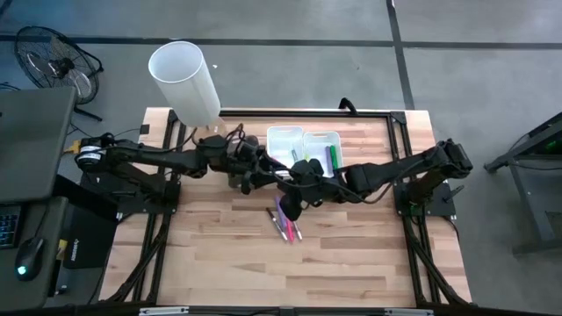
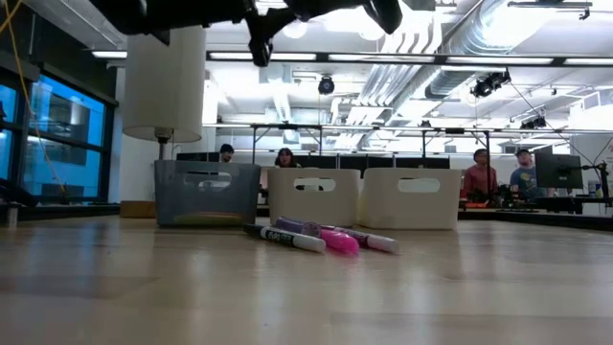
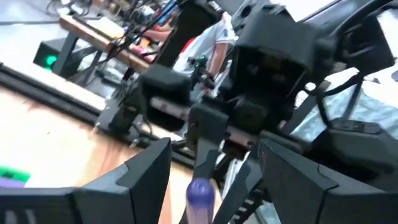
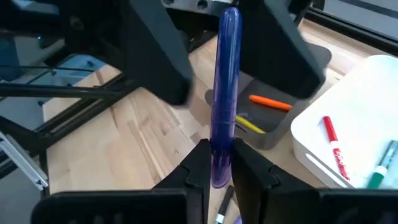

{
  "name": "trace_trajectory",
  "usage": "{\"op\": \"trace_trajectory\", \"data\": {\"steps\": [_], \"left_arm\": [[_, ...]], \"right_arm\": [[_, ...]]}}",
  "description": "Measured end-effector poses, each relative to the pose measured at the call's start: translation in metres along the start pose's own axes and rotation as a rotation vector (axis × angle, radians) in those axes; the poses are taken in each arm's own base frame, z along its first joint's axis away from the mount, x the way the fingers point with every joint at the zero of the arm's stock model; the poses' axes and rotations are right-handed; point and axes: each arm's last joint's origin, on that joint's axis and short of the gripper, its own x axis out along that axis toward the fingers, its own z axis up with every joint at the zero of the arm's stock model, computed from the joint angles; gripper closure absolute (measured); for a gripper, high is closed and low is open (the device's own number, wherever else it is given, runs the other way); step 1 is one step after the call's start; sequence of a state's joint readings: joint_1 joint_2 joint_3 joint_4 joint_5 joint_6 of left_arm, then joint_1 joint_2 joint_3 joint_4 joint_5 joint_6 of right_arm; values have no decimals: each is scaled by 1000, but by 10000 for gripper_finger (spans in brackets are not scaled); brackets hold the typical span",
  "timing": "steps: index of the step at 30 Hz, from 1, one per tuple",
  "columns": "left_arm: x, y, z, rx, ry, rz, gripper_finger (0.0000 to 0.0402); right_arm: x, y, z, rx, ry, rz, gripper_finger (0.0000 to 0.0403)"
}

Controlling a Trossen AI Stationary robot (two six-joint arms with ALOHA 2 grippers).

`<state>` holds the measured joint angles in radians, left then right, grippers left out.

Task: Pick & Place Markers
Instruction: Put the purple pen into the black bin

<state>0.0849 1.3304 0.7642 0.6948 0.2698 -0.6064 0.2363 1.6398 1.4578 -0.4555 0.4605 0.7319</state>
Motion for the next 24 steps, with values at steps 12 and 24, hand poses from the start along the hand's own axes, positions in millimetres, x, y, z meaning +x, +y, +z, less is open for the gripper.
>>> {"op": "trace_trajectory", "data": {"steps": [12, 24], "left_arm": [[0, 4, -7, -19, 65, 36, 240], [0, 4, -6, -2, 61, 30, 360]], "right_arm": [[0, -1, -2, -10, 18, -10, 360], [-16, -7, 4, -17, 12, -35, 359]]}}
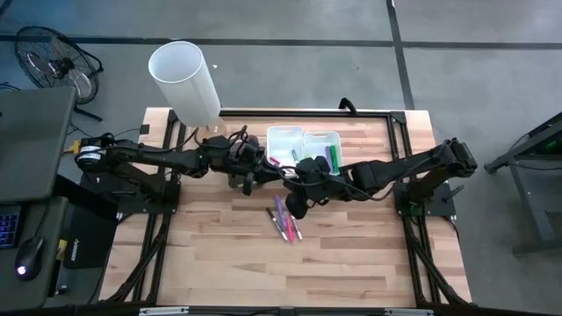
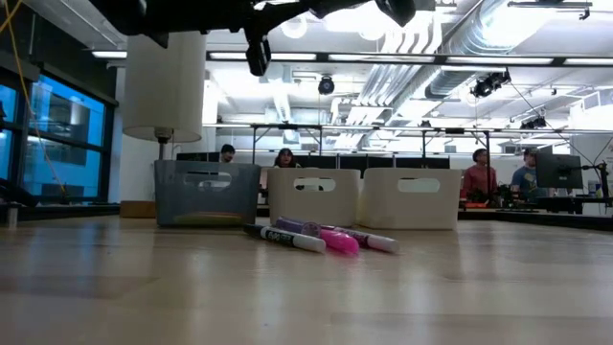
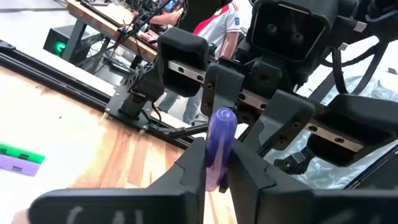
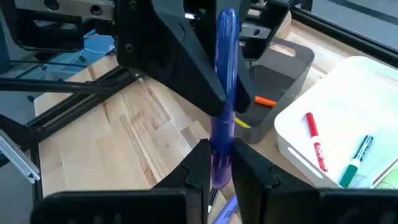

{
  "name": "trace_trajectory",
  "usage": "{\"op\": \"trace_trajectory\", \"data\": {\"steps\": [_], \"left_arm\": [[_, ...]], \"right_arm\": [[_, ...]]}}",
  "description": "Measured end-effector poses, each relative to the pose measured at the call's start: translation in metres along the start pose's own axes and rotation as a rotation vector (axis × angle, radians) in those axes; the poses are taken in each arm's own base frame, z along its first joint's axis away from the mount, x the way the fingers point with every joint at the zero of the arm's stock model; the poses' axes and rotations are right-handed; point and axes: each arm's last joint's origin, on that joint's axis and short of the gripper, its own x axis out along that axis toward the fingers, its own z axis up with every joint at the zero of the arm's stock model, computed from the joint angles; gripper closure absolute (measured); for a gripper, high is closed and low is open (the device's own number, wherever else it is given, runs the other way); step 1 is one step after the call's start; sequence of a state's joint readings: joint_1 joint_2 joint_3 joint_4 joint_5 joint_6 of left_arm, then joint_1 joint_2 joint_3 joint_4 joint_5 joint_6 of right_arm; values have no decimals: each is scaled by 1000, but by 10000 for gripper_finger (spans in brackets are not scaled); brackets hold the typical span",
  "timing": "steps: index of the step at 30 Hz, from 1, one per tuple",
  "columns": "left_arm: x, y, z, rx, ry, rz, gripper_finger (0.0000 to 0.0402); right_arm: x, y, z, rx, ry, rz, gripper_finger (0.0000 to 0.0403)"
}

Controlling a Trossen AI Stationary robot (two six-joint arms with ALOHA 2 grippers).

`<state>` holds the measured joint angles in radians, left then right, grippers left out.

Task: Pick & Place Markers
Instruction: Put the purple pen into the black bin

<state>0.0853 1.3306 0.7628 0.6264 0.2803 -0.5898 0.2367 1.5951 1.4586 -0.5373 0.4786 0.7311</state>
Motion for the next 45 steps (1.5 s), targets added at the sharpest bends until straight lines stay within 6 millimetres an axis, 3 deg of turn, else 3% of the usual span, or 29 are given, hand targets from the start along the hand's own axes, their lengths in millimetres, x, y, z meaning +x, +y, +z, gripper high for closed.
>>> {"op": "trace_trajectory", "data": {"steps": [8, 22, 30, 38, 45], "left_arm": [[0, 0, -1, 8, 6, 2, 359], [0, 0, 0, 10, -1, -4, 356], [0, 0, 0, 9, 4, -2, 352], [-3, -1, -2, 9, 45, 1, 351], [-10, -3, -2, 12, 93, 37, 351]], "right_arm": [[2, 0, -2, -4, 17, 5, 364], [1, 1, -2, -35, 52, 46, 330], [-4, -3, -2, -49, 74, 27, 279], [-29, -20, -3, -18, 155, -63, 228], [-62, -32, -8, -14, 173, -163, 217]]}}
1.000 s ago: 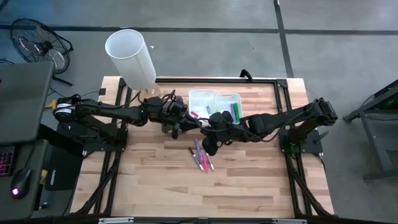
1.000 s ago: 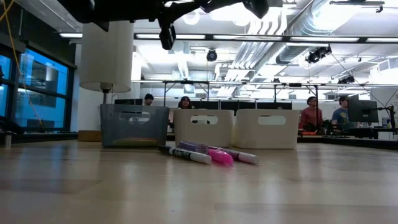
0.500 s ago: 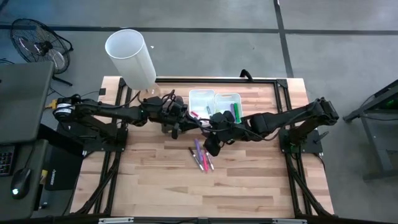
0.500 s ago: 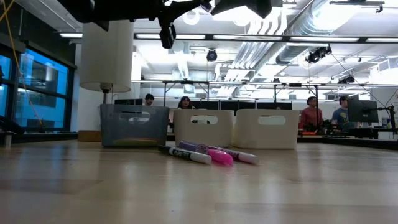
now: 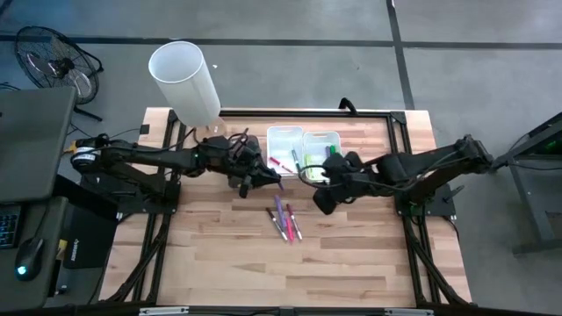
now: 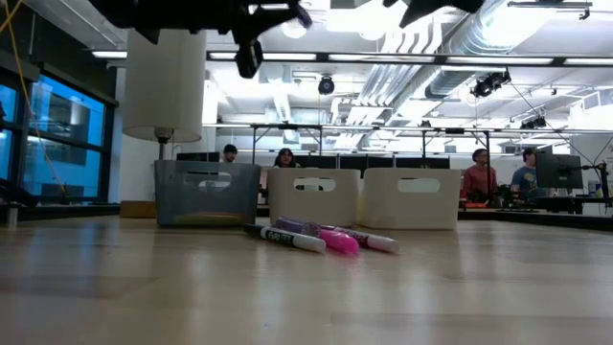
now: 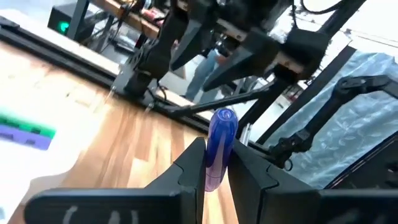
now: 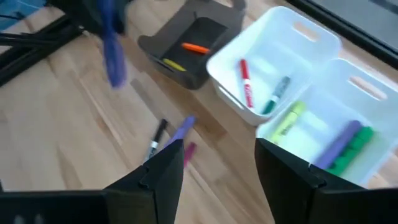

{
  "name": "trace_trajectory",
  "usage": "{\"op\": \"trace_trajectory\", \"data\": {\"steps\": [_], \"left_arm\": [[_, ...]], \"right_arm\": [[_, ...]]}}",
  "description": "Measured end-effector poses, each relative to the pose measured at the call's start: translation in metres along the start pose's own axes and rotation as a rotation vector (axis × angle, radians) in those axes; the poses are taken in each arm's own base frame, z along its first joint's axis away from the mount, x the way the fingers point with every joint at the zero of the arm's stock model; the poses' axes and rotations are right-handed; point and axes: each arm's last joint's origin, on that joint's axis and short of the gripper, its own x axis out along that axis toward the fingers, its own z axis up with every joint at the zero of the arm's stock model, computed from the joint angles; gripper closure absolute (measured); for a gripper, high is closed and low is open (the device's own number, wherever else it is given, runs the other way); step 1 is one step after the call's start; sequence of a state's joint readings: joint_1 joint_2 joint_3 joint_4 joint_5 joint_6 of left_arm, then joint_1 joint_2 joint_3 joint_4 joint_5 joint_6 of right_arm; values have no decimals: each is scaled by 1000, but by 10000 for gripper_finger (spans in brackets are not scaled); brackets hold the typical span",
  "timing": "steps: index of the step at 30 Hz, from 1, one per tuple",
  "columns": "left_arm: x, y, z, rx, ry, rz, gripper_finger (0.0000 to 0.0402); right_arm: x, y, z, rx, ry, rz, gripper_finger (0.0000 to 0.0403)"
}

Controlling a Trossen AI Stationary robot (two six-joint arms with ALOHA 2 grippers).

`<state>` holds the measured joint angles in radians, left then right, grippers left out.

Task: Pick & Place Markers
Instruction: Put the purple pen into the black bin

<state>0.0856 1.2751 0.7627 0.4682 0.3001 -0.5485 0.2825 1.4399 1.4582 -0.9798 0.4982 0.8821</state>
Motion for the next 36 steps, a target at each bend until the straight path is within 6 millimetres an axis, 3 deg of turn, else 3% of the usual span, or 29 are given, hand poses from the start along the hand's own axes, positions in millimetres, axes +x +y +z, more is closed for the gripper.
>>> {"op": "trace_trajectory", "data": {"steps": [11, 20, 27, 36], "left_arm": [[-27, -6, -2, 5, 124, 150, 351], [-52, -1, -14, 23, 255, 425, 351], [-58, 8, -21, 40, 264, 669, 350], [-61, 23, -35, -94, 236, 977, 350]], "right_arm": [[-19, -3, -17, 8, -14, -80, 217], [-21, -1, -20, 2, -41, -92, 217], [-21, -1, -20, 3, -50, -95, 217], [-21, -1, -19, 10, -65, -97, 217]]}}
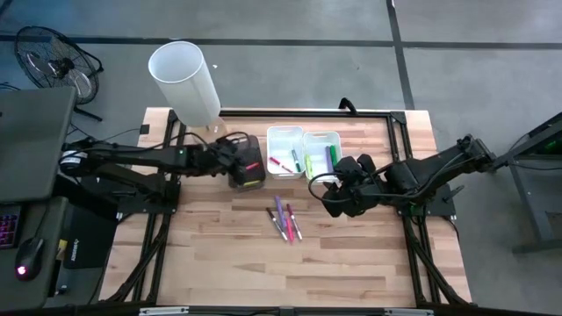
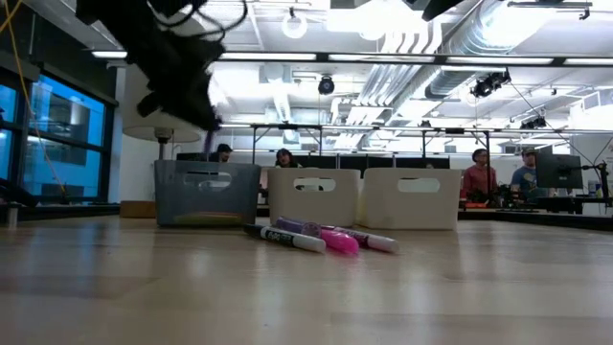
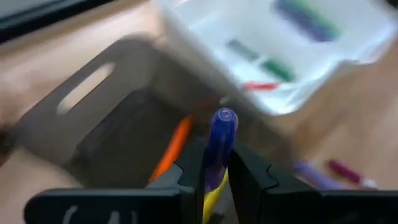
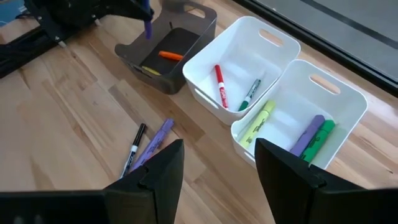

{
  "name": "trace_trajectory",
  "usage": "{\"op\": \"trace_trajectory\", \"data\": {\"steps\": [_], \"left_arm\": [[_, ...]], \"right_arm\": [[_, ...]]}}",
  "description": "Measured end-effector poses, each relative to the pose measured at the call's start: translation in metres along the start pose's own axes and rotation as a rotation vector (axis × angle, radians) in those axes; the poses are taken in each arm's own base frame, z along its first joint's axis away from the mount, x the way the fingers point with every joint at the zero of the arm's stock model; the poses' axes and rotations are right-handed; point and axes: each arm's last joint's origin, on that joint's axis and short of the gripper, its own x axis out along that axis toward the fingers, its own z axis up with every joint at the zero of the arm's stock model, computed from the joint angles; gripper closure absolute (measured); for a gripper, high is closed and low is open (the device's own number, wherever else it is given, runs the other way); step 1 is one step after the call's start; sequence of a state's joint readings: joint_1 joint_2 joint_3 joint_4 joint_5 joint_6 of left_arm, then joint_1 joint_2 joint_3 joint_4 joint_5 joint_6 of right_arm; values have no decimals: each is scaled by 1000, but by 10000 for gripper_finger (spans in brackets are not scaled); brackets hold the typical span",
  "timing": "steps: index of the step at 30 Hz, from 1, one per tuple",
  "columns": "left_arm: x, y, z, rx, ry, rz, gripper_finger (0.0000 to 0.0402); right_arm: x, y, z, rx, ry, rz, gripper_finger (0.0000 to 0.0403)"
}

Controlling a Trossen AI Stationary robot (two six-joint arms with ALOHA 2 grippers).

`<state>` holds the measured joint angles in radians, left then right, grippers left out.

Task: Pick & Place Markers
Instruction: Put the purple pen into the black bin, then put the dark pink marker pen into the left white bin

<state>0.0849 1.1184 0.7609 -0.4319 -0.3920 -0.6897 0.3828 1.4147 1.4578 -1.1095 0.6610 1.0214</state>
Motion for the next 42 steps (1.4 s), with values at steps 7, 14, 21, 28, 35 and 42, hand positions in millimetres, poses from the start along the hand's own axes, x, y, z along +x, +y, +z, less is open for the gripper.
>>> {"op": "trace_trajectory", "data": {"steps": [7, 14, 21, 28, 35, 42], "left_arm": [[16, 0, -8, -115, 45, 88, 350], [34, -3, -18, -133, 112, 134, 350], [40, -3, -21, -125, 141, 138, 350], [40, -3, -21, -117, 140, 141, 347], [40, -4, -22, -115, 150, 130, 299], [39, -4, -22, -97, 155, 124, 267]], "right_arm": [[0, 1, 1, 10, -29, -3, 217], [0, 2, 2, 9, -34, 1, 218], [0, 2, 2, 12, -34, 7, 217], [0, 3, 2, 15, -29, 16, 218], [0, 3, 2, 15, -28, 17, 219], [0, 3, 2, 15, -27, 18, 218]]}}
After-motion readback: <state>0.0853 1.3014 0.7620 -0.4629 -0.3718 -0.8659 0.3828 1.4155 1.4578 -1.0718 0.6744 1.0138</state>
